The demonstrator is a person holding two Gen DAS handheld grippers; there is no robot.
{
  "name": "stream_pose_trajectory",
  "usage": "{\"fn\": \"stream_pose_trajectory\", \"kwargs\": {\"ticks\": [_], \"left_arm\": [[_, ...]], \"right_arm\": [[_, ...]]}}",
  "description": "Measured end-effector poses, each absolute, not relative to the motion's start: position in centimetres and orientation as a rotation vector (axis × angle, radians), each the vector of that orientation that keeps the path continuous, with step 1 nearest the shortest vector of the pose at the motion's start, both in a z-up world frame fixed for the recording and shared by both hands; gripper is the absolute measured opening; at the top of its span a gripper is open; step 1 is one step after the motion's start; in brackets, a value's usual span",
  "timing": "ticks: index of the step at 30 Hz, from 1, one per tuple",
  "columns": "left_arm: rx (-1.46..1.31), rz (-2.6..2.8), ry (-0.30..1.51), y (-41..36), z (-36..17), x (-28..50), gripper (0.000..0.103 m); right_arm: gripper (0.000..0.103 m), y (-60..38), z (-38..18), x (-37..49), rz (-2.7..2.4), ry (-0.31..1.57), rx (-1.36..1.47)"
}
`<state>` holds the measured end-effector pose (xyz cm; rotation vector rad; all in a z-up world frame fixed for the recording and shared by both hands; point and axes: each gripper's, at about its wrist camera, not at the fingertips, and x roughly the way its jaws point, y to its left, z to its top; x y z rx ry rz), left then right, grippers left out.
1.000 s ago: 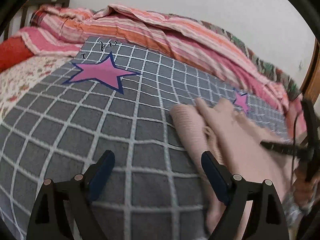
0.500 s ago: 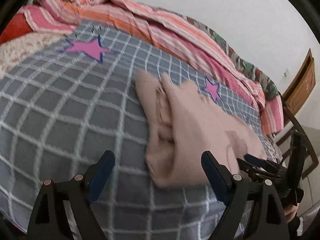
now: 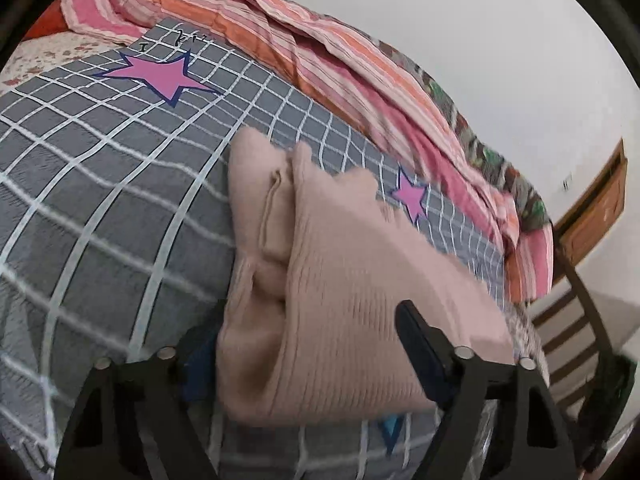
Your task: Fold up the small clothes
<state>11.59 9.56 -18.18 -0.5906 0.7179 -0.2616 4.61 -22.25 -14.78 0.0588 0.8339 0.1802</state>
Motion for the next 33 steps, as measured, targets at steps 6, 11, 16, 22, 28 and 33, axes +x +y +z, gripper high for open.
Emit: {"fn": "stream_pose_trajectory", "kwargs": {"ticks": [6,11,16,22,28,33], "left_arm": [[-0.66,-0.172,0.729,9.5,-17.2,14.5,0.027],[-0.609,-0.147,0.711,8.3,-13.7,15.0,0.022],[-0.481,-0.149,0.68,3.3,-8.4,15.2,0.021],[-0.332,-0.197,0.672,-6.2,-4.0,15.3,0.02],[-0.187,-0.315,0.749,-17.7,-6.8,14.5,0.02],[-0.105,-0.384,0.84,-21.7,-11.8,13.7,0.029]], "right_arm": [[0.058,-27.5,-14.3,3.1,0.083,0.808,0.155],[0.058,-30.6,-14.0,2.2,0.036,0.785,0.187],[0.058,-33.6,-13.3,1.6,-0.003,0.753,0.232],[0.058,-37.0,-12.5,0.4,-0.067,0.717,0.235],[0.058,-39.6,-12.9,-0.8,-0.109,0.72,0.268],[0.058,-40.6,-13.5,-1.0,-0.113,0.75,0.278]]}}
